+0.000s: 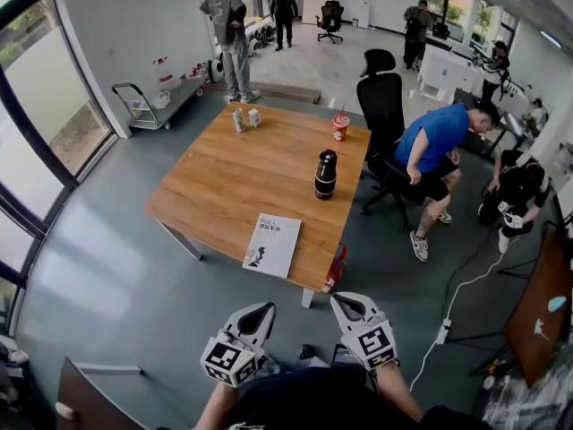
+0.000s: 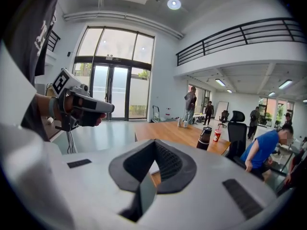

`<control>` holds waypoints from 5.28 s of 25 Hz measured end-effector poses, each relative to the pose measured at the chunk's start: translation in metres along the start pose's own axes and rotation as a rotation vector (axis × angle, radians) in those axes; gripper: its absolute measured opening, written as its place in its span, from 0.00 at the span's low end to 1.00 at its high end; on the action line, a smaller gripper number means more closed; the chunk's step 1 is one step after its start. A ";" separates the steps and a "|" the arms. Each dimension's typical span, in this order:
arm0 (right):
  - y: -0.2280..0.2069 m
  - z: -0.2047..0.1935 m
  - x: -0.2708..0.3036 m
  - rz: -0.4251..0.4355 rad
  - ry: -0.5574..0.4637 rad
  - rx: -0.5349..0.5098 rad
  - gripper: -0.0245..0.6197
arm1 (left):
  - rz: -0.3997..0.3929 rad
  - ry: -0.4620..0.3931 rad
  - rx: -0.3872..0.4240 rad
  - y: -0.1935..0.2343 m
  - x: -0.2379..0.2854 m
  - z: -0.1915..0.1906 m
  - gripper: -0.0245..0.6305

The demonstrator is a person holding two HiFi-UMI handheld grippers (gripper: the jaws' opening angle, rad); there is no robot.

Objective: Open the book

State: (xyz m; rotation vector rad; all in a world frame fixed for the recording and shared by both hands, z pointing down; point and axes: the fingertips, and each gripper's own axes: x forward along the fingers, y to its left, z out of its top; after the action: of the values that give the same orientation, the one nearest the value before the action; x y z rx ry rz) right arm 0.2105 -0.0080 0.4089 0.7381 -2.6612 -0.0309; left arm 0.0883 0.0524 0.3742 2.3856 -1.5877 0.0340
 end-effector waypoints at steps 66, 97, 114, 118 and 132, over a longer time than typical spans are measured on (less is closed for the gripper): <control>-0.003 0.070 0.236 -0.259 0.239 0.035 0.02 | -0.306 0.108 -0.039 0.293 0.075 0.034 0.04; -0.085 -0.056 0.250 -0.071 0.226 0.557 0.05 | -0.141 0.420 -0.052 0.265 0.143 -0.103 0.04; -0.064 -0.186 0.296 0.010 0.445 0.675 0.07 | -0.128 0.572 -0.083 0.276 0.172 -0.187 0.04; -0.056 -0.205 0.302 0.019 0.481 0.697 0.07 | -0.124 0.609 -0.108 0.275 0.173 -0.208 0.04; -0.034 -0.247 0.329 0.031 0.588 0.739 0.10 | -0.116 0.717 -0.132 0.290 0.183 -0.256 0.04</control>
State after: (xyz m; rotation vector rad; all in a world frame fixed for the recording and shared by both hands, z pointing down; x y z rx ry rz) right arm 0.0572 -0.1827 0.7498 0.7541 -2.0715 1.0506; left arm -0.0682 -0.1559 0.7139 2.0156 -1.0697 0.6570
